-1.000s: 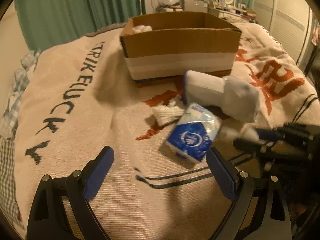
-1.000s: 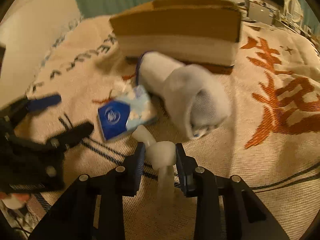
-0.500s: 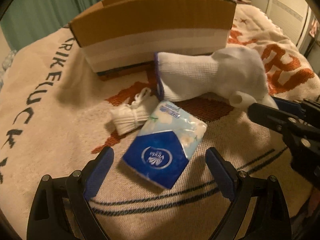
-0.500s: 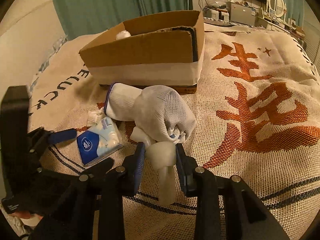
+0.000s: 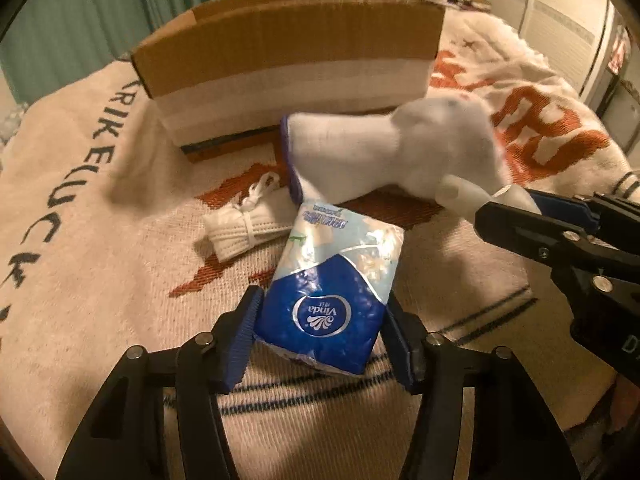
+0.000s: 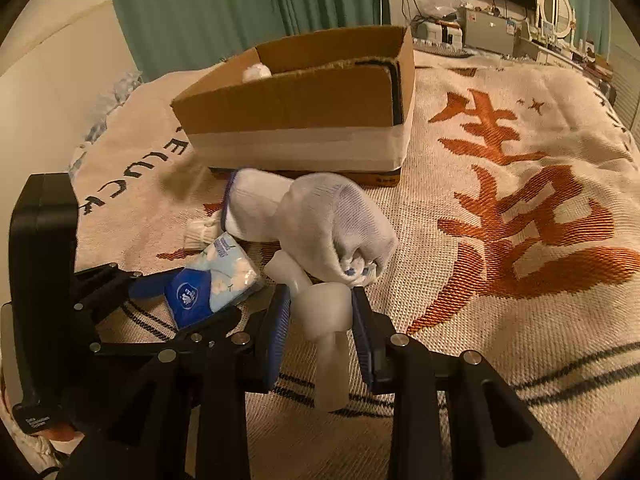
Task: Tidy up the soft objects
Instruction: 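Carry both items over the cardboard box and open both grippers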
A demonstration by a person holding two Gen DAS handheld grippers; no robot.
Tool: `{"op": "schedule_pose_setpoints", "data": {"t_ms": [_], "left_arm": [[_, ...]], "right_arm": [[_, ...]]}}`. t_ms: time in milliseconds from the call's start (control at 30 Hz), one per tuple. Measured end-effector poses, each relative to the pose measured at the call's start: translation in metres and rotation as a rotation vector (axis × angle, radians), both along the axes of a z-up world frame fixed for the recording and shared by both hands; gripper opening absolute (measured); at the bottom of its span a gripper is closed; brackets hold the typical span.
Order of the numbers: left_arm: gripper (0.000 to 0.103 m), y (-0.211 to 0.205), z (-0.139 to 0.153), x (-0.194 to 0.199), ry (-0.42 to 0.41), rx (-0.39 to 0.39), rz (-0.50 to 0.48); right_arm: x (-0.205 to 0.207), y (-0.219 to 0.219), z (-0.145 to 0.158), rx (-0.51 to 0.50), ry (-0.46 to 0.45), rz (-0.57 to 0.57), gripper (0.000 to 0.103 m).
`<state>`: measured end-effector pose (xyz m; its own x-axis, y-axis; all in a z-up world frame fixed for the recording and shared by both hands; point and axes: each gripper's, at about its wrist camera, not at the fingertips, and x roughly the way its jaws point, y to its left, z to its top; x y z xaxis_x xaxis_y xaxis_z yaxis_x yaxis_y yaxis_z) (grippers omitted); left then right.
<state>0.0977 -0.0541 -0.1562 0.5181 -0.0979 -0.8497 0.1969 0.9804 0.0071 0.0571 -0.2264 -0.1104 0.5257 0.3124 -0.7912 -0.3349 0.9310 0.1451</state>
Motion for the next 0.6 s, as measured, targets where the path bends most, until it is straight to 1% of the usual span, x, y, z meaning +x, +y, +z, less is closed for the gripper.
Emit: {"op": "schedule_pose_setpoints", "data": {"t_ms": [133,300,500,600], "left_arm": [[0.056,0.003,0.018,-0.017,-0.037,-0.028,0.002],[0.056,0.006,0.042,-0.036,-0.094,-0.032,0.012],[0.056,0.017,0.089,-0.051,-0.196,-0.04,0.031],[0.056,0.021,0.117,-0.056,-0.264,-0.045,0.039]], "right_arm": [[-0.016,-0.003,0.012,0.014,-0.025,-0.002,0.03],[-0.035,-0.003,0.032,0.021,-0.07,0.0,0.03],[-0.054,-0.006,0.067,0.037,-0.147,0.002,0.03],[-0.059,-0.008,0.094,0.041,-0.203,0.006,0.03]]}}
